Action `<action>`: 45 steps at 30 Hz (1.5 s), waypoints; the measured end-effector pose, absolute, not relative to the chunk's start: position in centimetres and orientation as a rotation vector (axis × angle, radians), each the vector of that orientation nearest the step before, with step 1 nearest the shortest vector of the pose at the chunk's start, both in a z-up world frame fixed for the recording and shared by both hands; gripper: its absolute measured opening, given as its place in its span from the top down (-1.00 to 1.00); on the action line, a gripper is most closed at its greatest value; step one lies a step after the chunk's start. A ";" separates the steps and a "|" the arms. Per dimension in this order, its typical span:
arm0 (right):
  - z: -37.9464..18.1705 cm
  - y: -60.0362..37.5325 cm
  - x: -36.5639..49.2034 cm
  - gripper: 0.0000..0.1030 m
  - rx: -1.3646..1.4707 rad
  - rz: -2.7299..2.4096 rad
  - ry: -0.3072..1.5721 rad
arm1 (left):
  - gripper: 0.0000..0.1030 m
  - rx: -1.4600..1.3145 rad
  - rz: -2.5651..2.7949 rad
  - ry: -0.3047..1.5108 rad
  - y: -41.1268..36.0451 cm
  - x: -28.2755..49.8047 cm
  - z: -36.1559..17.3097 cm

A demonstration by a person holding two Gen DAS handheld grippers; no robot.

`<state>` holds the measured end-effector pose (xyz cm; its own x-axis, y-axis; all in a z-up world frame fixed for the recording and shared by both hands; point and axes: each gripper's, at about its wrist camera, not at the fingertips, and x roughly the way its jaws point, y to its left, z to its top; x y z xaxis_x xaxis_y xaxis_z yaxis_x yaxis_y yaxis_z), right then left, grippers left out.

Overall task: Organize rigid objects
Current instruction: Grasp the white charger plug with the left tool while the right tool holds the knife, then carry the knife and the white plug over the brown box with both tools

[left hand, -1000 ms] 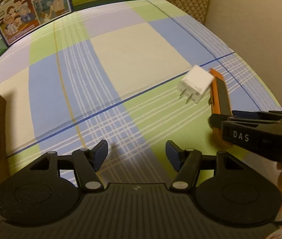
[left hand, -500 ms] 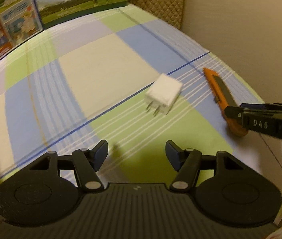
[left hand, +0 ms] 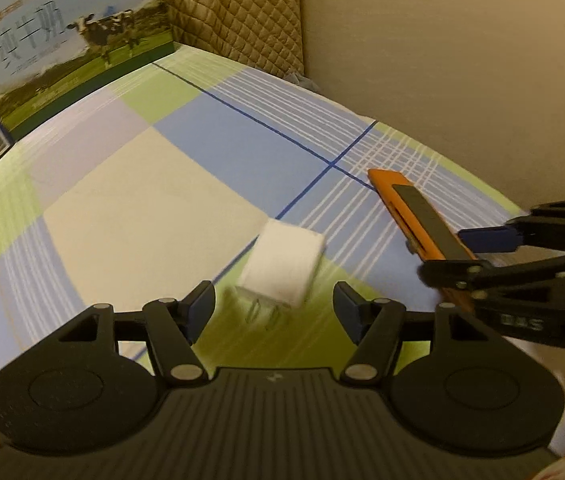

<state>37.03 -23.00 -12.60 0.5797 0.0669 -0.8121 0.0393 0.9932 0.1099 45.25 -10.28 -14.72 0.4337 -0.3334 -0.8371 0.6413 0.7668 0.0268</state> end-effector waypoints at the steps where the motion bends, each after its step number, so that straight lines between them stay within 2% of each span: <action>1: -12.6 -23.2 37.0 0.28 0.125 0.019 0.952 | -0.20 0.378 -0.627 0.942 -10.5 45.5 -15.0; 8: -12.4 -23.6 37.0 0.27 0.132 0.031 0.949 | -0.17 0.410 -0.652 0.934 -12.2 46.4 -16.2; 10: -12.4 -23.6 37.1 0.27 0.130 0.035 0.948 | 0.06 0.408 -0.646 0.937 -12.5 46.5 -16.5; 19: -12.6 -22.9 37.9 0.26 0.117 0.025 0.926 | 0.30 0.340 -0.554 0.954 -11.7 46.1 -16.2; 29: -13.0 -21.3 38.4 0.37 -0.015 -0.009 0.929 | 0.30 0.272 -0.424 1.020 -10.1 44.1 -15.7; 45: -11.6 -21.9 35.4 0.38 0.086 0.132 0.992 | 0.31 0.184 -0.324 1.098 -6.9 39.3 -14.7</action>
